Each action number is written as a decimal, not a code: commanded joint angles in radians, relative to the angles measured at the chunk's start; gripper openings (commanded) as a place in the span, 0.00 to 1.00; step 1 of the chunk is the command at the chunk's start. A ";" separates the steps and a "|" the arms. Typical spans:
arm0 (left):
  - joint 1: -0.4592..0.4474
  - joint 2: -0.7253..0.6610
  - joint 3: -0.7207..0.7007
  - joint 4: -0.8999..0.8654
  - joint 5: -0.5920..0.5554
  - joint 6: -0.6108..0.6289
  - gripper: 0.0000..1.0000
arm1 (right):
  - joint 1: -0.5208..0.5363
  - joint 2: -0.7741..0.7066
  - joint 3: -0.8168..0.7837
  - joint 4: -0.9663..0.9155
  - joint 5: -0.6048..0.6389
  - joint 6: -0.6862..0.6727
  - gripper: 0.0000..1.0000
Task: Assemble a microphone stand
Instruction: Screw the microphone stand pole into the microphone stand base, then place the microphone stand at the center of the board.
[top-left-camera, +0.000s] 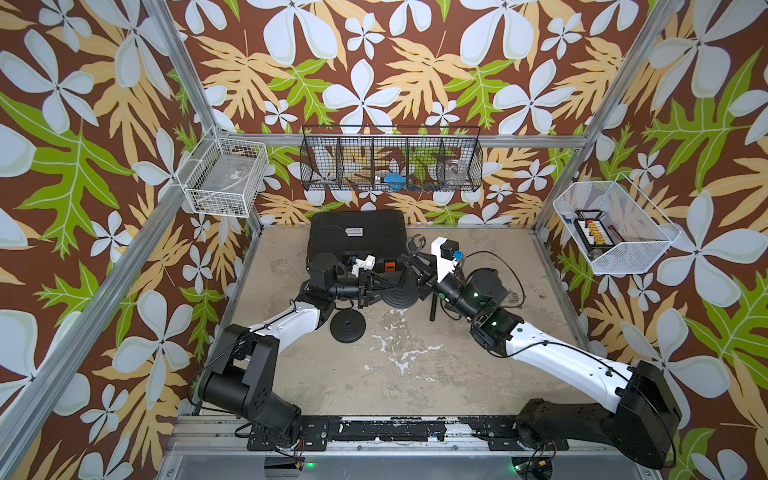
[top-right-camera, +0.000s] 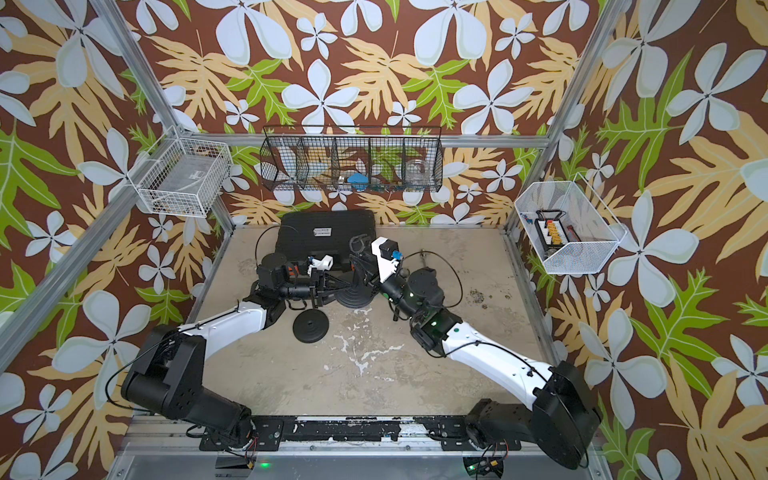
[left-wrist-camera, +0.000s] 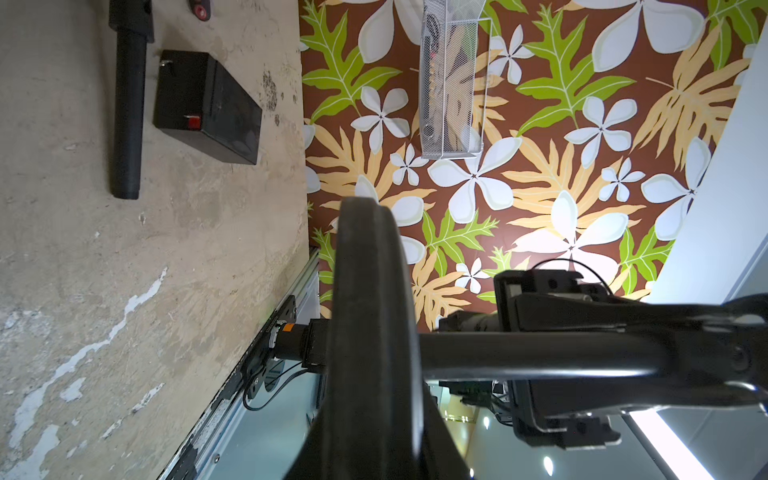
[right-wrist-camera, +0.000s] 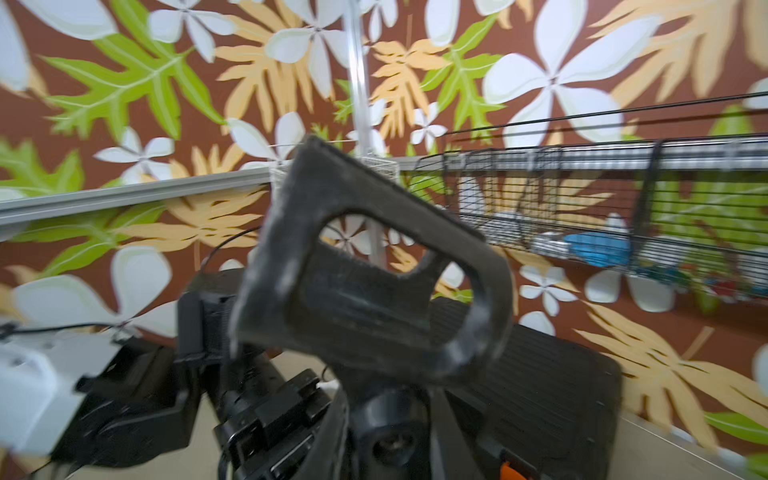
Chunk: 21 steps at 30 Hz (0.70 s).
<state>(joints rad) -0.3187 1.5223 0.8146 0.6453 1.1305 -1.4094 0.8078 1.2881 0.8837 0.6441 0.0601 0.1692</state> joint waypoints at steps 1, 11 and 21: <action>0.003 -0.015 0.003 0.125 -0.054 -0.038 0.00 | 0.092 0.024 0.019 -0.143 0.550 -0.087 0.00; 0.010 0.012 -0.002 0.148 -0.096 -0.042 0.00 | 0.051 -0.028 0.056 -0.220 0.170 -0.111 0.96; 0.065 0.048 -0.003 0.040 -0.171 0.128 0.00 | -0.025 -0.184 -0.247 -0.193 -0.071 0.040 1.00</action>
<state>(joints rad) -0.2703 1.5608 0.8047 0.6834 0.9817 -1.3792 0.7940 1.1248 0.6910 0.4385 0.0296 0.1390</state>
